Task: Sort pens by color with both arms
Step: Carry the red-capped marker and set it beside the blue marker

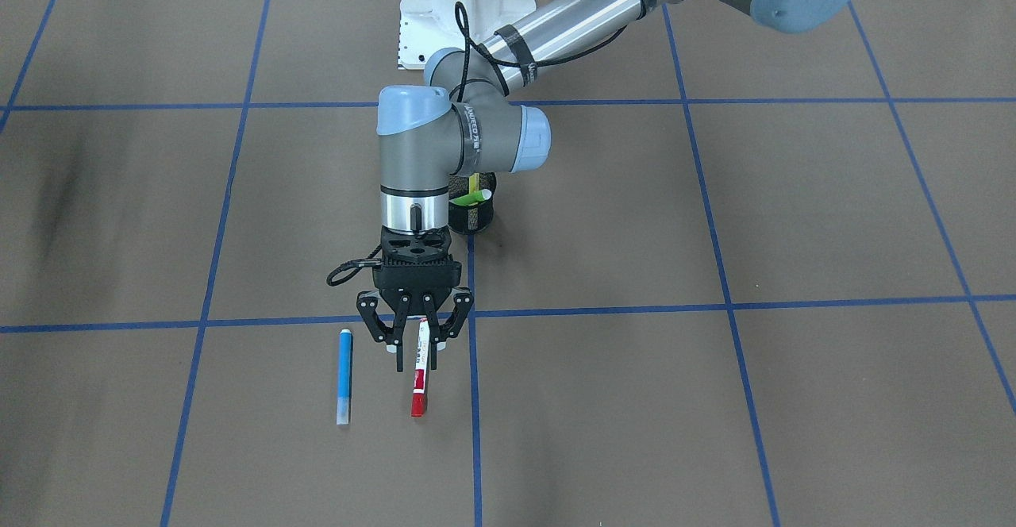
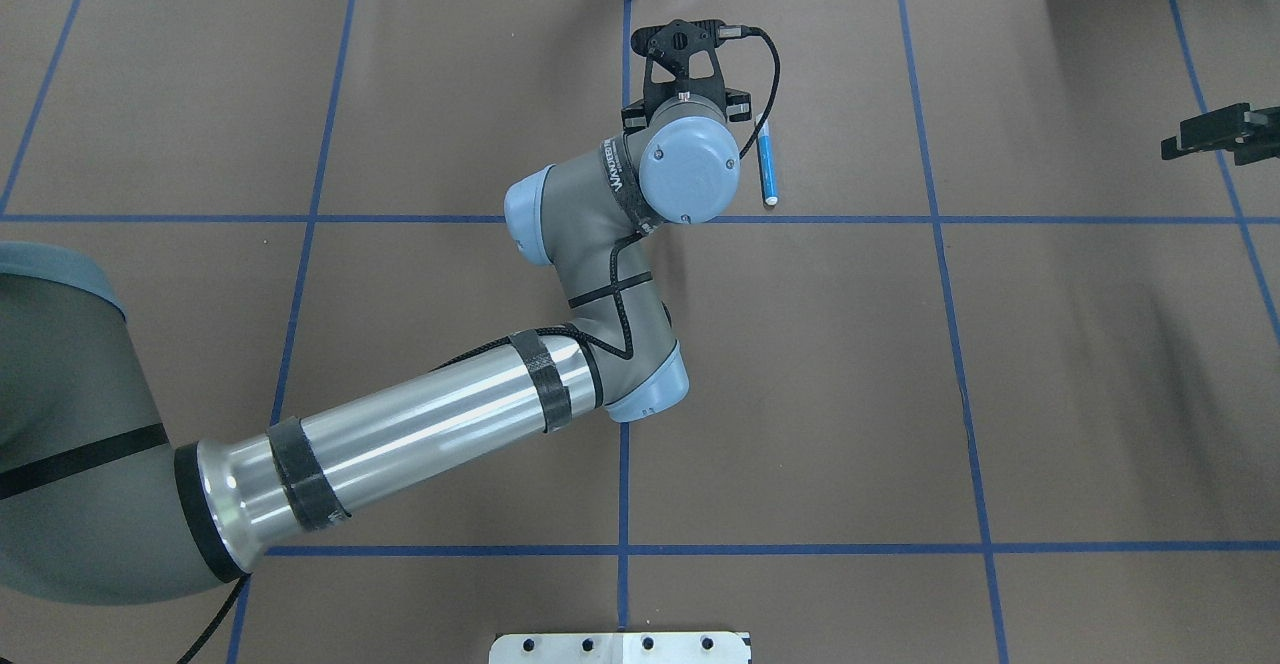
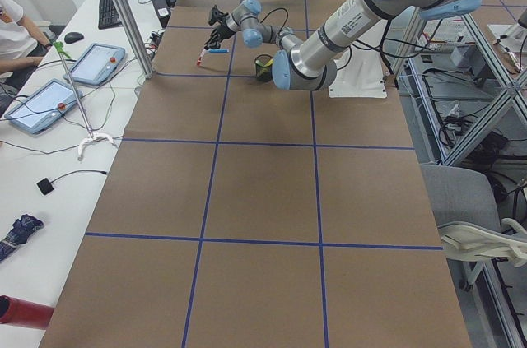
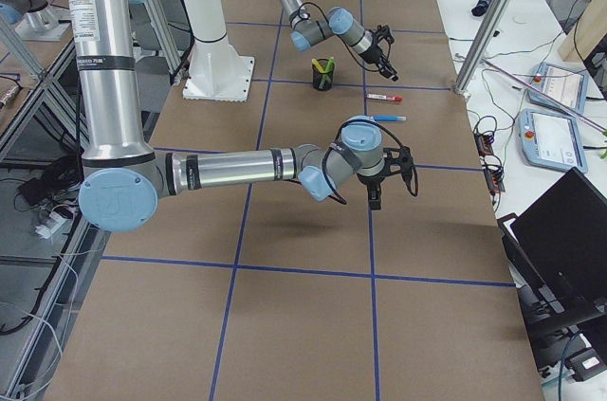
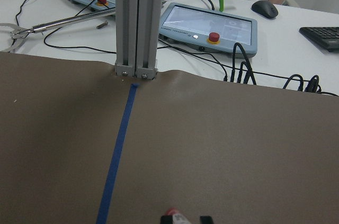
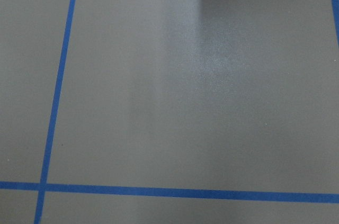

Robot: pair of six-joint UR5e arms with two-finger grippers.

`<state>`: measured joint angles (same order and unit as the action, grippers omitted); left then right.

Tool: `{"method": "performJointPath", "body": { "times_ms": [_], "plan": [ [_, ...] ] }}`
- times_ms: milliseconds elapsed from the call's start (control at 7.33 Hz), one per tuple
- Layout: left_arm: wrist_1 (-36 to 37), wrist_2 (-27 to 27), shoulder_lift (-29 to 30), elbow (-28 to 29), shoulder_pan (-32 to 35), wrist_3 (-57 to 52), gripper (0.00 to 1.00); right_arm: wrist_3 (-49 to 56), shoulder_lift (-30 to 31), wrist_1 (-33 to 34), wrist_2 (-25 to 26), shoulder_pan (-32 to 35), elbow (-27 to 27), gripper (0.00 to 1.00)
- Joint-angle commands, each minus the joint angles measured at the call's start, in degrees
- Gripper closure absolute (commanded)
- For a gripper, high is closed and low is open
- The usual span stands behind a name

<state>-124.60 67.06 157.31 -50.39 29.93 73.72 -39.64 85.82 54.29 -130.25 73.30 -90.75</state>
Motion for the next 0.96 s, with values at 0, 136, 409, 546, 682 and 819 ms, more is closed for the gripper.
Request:
{"method": "performJointPath", "body": {
  "times_ms": [0, 136, 409, 546, 682, 819],
  "plan": [
    [0.0, 0.6, -0.2, -1.1, -0.4, -1.5, 0.00, -0.1, -0.8, 0.0, 0.0, 0.0, 0.0, 0.01],
    [0.1, 0.9, -0.3, -4.3, -0.2, -2.4, 0.00, -0.2, -2.3, 0.2, 0.1, 0.0, 0.0, 0.01],
    [1.8, 6.8, -3.7, -10.9, 1.4, -2.7, 0.00, -7.6, -5.9, 1.0, 0.0, -0.4, 0.3, 0.01],
    [7.0, 12.7, -7.9, -17.3, 3.4, -3.0, 0.00, -14.7, -8.5, 1.0, 0.2, -2.3, 0.0, 0.01],
    [13.7, 22.2, -13.3, -24.8, 7.2, -3.2, 0.01, -22.3, -10.9, 1.0, 0.8, -4.6, -0.3, 0.00],
    [15.9, 30.9, -19.9, -32.0, 11.2, -7.0, 0.01, -30.3, -13.0, 1.2, 1.7, -8.3, -1.1, 0.00]
  ]
}}
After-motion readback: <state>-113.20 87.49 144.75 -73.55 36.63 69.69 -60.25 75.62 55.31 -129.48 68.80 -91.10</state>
